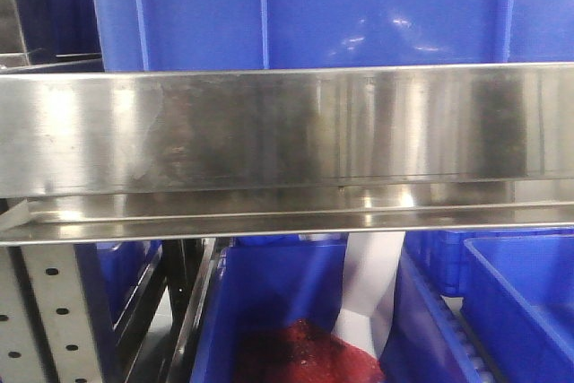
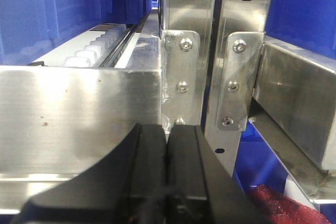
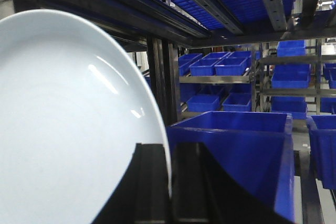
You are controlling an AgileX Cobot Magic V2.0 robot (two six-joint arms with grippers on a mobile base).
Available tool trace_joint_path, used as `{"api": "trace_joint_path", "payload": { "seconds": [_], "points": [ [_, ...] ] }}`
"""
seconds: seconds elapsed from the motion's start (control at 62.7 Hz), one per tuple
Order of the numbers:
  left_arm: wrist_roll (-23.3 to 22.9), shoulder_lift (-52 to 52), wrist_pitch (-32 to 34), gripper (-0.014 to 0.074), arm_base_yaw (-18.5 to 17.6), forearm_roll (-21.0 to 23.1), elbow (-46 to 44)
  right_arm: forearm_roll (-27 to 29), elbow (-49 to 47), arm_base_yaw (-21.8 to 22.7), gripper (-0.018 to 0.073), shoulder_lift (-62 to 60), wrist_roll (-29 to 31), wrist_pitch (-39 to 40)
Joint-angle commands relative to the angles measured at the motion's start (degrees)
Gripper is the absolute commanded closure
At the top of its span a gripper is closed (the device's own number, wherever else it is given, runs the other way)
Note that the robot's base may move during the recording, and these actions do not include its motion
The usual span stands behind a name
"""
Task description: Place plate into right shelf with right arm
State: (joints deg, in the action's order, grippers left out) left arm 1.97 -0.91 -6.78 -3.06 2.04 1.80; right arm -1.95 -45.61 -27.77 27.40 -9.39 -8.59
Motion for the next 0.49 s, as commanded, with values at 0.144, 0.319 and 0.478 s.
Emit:
{"api": "trace_joint_path", "payload": {
  "seconds": [0.144, 0.319, 0.478],
  "points": [
    [-0.16, -0.36, 4.92, 0.0643, 0.04, 0.35, 0.57, -0.14, -16.46, 0.28, 0.0495, 21.08, 0.22, 4.76],
    [-0.16, -0.36, 4.92, 0.0643, 0.04, 0.35, 0.57, -0.19, -24.05, 0.28, 0.0491, 32.8, 0.23, 5.44],
    [-0.16, -0.36, 4.92, 0.0643, 0.04, 0.35, 0.57, -0.77, -28.14, 1.46, 0.0483, 40.71, 0.23, 6.47]
  ]
}}
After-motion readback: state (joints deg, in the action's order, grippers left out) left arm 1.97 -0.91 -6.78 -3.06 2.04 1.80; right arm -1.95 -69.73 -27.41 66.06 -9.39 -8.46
